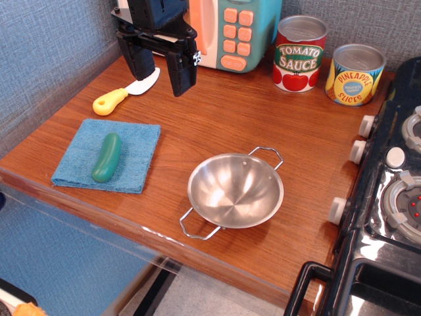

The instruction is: Put the green sausage in the pot

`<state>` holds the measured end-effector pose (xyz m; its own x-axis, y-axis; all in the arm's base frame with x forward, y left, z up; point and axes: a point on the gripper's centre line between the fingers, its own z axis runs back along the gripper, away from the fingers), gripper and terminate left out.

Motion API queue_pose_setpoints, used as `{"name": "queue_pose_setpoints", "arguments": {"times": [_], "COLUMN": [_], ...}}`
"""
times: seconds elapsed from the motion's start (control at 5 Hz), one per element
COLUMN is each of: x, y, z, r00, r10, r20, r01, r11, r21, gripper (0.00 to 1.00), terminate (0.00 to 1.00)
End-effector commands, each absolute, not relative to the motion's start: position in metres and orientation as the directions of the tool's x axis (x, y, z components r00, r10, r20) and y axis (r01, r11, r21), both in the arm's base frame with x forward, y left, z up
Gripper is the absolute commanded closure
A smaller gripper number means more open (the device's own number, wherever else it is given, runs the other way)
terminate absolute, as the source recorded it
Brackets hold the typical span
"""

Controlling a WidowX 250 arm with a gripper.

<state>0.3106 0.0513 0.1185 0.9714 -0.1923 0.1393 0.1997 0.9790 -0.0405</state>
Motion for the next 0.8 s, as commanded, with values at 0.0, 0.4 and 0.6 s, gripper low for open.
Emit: {"name": "queue_pose_setpoints", "arguments": {"times": [0.0, 0.4, 0.6], "x": [0.311, 0.261, 0.235], "y": [0.051, 0.093, 0.110], "z": [0.119, 0.115, 0.095], "r00": [0.971, 0.991, 0.996], "r10": [-0.192, -0.071, 0.029], "r20": [0.139, 0.117, 0.088], "r01": [0.200, 0.067, -0.037], "r11": [0.979, 0.997, 0.995], "r21": [-0.040, 0.040, 0.090], "gripper": [0.00, 0.00, 0.00], "terminate": [0.00, 0.00, 0.00]}}
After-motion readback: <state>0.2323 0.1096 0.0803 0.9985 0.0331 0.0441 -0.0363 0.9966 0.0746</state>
